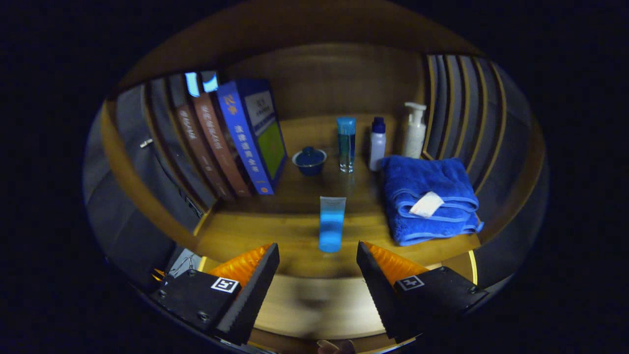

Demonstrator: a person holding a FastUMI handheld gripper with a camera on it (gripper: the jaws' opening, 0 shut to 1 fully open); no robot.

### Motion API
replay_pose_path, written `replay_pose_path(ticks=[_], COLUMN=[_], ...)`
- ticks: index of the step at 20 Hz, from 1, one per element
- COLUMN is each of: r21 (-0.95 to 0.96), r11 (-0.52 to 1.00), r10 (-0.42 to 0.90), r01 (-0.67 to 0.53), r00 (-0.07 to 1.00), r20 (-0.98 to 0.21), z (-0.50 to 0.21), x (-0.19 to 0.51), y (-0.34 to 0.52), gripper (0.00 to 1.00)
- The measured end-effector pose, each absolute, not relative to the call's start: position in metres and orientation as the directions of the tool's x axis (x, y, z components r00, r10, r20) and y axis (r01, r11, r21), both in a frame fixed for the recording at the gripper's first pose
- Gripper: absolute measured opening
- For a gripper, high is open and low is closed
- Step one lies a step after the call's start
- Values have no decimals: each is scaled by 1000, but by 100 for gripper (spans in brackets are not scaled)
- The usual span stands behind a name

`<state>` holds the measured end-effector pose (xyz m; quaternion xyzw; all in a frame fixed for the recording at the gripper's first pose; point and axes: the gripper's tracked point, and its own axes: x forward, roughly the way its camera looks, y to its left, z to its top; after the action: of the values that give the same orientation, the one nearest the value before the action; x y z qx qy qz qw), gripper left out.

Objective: Pull open the drawer, take out the items inside it, and place them on the countertop above the cabinet.

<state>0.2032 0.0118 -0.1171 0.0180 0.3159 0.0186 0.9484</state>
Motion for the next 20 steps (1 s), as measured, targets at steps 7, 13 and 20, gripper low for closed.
replay_pose_path(ticks=[7, 13, 20], r21=[87, 93, 83], r11=[993, 994, 996], r10=[104, 87, 60], r01=[-73, -54, -29], r00=[893, 913, 913], r20=[-437, -398, -402], z=[-100, -147, -205], x=[86, 11, -22], y=[24, 9, -11], gripper=[100, 100, 100])
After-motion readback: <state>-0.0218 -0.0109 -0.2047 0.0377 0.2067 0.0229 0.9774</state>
